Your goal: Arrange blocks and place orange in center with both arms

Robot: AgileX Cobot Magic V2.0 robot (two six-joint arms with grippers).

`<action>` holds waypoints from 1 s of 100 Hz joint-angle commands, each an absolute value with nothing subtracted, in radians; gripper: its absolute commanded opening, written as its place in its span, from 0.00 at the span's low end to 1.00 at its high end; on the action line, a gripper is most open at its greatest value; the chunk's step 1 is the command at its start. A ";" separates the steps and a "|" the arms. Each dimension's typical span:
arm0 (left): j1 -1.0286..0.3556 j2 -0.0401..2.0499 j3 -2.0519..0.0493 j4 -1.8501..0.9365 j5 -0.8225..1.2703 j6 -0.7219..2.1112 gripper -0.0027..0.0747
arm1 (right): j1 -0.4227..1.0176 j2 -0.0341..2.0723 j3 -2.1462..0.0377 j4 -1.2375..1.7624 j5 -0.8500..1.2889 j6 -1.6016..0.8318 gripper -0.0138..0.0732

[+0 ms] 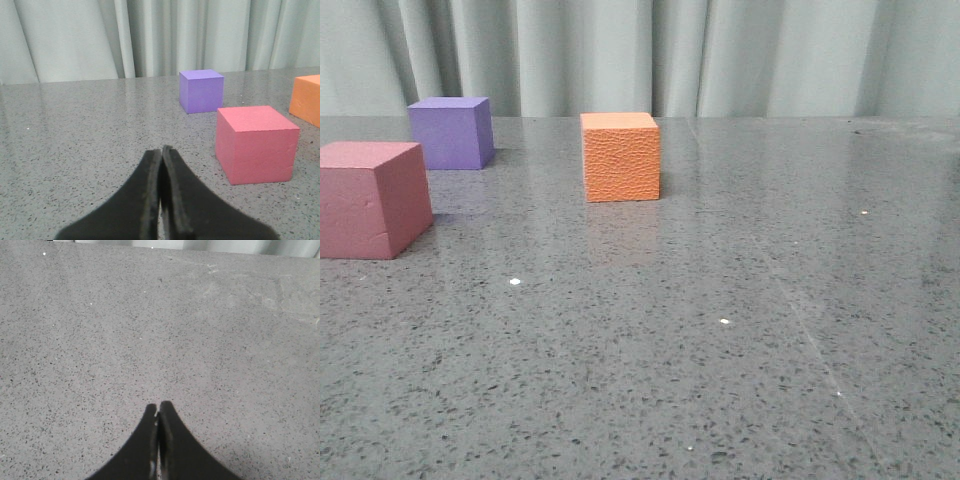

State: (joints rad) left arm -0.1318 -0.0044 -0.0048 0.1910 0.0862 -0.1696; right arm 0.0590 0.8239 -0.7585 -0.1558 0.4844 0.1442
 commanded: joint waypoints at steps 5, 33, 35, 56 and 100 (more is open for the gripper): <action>-0.131 -0.036 0.050 0.182 0.010 -0.171 0.01 | 0.052 0.826 -0.782 -0.161 0.406 0.134 0.08; -0.131 -0.036 0.050 0.182 0.010 -0.171 0.01 | 0.055 0.831 -0.781 -0.161 0.399 0.134 0.08; -0.131 -0.036 0.050 0.182 0.010 -0.171 0.01 | 0.055 0.831 -0.782 -0.161 0.400 0.134 0.08; -0.131 -0.036 0.050 0.182 0.010 -0.171 0.01 | 0.055 0.757 -0.663 -0.161 0.277 0.134 0.08; -0.131 -0.036 0.050 0.182 0.010 -0.171 0.01 | 0.055 0.328 -0.196 -0.069 0.000 0.127 0.08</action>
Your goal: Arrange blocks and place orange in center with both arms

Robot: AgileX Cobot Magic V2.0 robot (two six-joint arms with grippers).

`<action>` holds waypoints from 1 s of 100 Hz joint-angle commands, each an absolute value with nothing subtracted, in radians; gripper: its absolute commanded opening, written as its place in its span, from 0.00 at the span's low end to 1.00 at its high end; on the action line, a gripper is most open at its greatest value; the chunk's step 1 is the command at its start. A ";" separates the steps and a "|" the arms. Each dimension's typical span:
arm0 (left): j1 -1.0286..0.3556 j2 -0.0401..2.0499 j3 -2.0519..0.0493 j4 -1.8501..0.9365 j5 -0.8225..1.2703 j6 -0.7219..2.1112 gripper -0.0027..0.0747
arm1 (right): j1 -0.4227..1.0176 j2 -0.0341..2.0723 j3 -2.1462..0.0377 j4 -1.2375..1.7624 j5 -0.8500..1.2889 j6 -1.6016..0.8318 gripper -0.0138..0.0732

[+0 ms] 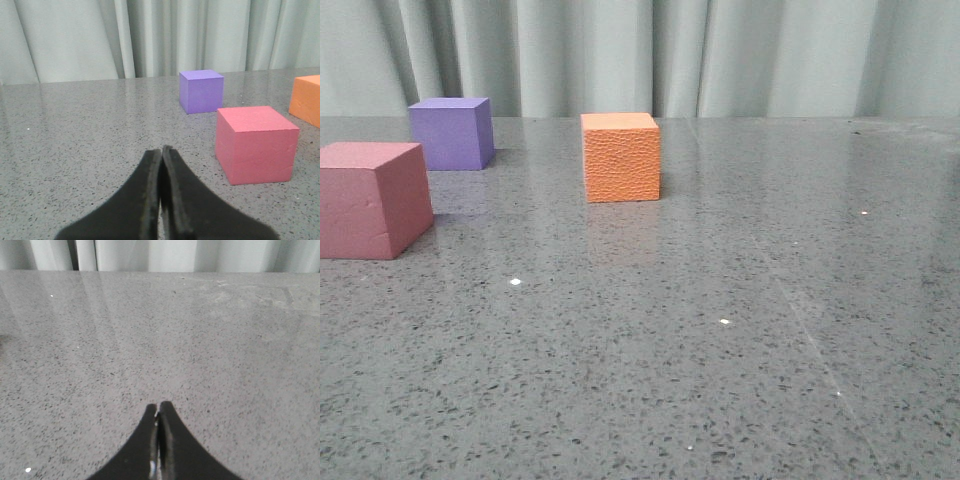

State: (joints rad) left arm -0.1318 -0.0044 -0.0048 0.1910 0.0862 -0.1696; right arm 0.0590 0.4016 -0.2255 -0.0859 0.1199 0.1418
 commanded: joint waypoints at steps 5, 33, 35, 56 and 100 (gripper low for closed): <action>-0.131 -0.036 0.050 0.182 0.010 -0.171 0.01 | 0.055 0.284 -0.164 -0.069 -0.008 0.123 0.08; -0.131 -0.036 0.050 0.182 0.010 -0.171 0.01 | 0.054 0.100 -0.047 -0.015 -0.008 0.085 0.08; -0.131 -0.036 0.050 0.182 0.010 -0.171 0.01 | 0.052 0.091 -0.042 0.000 -0.008 0.076 0.08; -0.131 -0.036 0.050 0.182 0.010 -0.171 0.01 | 0.032 0.028 0.009 0.036 -0.013 0.044 0.08; -0.131 -0.036 0.050 0.182 0.010 -0.171 0.01 | 0.007 0.001 0.014 0.038 0.000 0.040 0.08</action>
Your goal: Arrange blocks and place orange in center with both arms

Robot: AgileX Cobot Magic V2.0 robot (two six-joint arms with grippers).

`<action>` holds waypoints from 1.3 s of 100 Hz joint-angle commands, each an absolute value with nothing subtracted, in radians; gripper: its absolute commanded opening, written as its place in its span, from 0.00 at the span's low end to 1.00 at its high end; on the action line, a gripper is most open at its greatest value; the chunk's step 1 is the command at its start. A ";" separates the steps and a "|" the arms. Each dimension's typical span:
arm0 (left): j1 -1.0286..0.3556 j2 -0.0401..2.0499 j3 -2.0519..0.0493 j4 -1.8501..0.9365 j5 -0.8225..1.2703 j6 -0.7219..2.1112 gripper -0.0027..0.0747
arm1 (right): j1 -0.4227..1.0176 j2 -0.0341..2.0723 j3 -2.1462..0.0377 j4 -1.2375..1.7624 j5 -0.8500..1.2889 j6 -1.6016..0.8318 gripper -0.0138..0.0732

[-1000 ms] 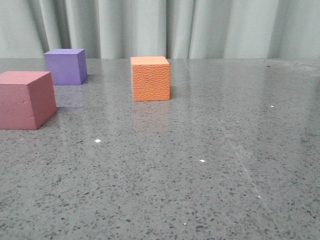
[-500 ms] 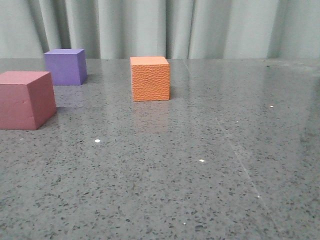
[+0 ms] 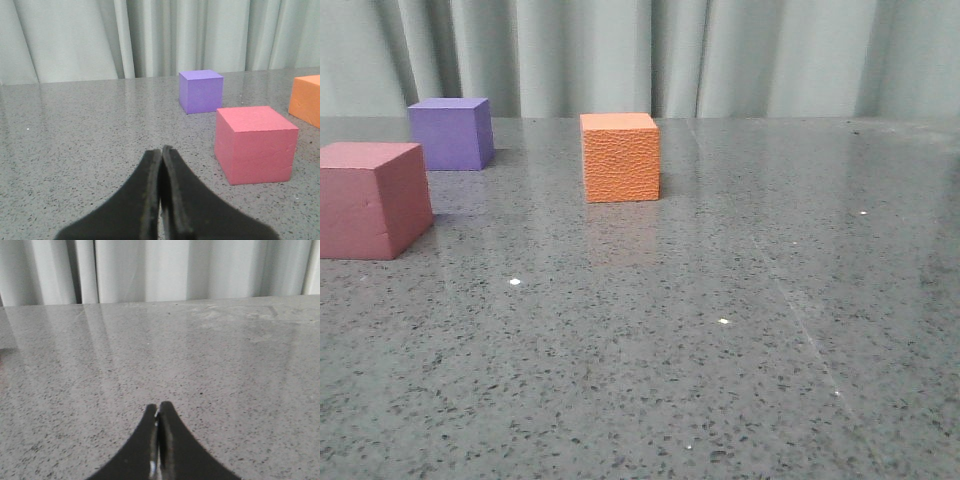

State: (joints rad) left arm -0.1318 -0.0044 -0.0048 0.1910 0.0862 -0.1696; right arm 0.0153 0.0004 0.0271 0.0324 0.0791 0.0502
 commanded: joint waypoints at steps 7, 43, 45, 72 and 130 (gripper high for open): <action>-0.131 -0.036 0.050 0.182 0.010 -0.171 0.01 | 0.007 0.001 0.014 0.038 0.000 0.040 0.08; -0.131 -0.036 0.050 0.182 0.010 -0.171 0.01 | 0.007 0.001 0.014 0.038 0.000 0.040 0.08; -0.131 -0.036 0.050 0.182 0.010 -0.171 0.01 | 0.007 0.001 0.014 0.038 0.000 0.040 0.08; -0.131 -0.036 0.050 0.182 0.010 -0.171 0.01 | 0.007 0.001 0.014 0.038 0.000 0.040 0.08; -0.128 -0.034 0.008 0.113 -0.032 -0.184 0.01 | 0.007 0.001 0.014 0.038 0.000 0.040 0.08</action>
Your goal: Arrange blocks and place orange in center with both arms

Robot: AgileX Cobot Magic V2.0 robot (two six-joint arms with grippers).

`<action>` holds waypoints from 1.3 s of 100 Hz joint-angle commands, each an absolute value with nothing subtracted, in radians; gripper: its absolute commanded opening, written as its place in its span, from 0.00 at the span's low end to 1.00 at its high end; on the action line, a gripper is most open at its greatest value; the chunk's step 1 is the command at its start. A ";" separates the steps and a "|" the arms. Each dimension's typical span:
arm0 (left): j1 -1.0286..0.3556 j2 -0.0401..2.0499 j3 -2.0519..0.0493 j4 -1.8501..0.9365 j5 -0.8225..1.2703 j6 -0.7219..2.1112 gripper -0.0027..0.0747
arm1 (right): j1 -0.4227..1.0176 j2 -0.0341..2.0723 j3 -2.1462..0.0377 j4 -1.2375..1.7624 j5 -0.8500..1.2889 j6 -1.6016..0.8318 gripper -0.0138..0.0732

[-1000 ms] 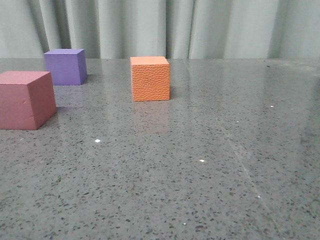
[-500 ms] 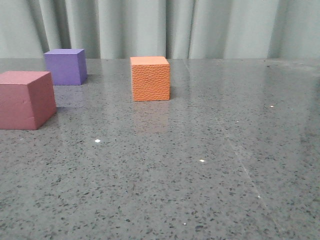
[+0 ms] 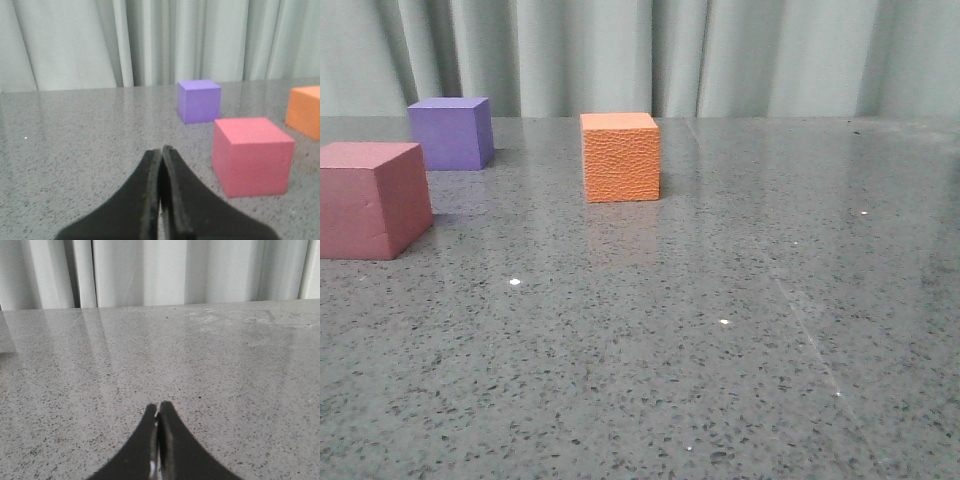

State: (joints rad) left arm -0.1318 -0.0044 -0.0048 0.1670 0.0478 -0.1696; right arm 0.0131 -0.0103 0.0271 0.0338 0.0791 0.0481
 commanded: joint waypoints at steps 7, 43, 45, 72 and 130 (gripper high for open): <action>-0.128 -0.016 -0.045 0.077 0.018 -0.184 0.01 | 0.007 0.001 0.014 0.038 0.000 0.040 0.08; -0.128 0.397 -0.557 0.025 0.469 -0.188 0.01 | 0.007 0.001 0.014 0.038 0.000 0.040 0.08; -0.128 0.429 -0.592 0.025 0.499 -0.188 0.01 | 0.007 0.001 0.014 0.038 0.000 0.040 0.08; -0.128 0.722 -0.897 0.008 0.643 -0.188 0.01 | 0.007 0.001 0.014 0.038 0.000 0.040 0.08; -0.128 0.797 -0.939 0.008 0.594 -0.188 0.54 | 0.007 0.001 0.014 0.038 0.000 0.040 0.08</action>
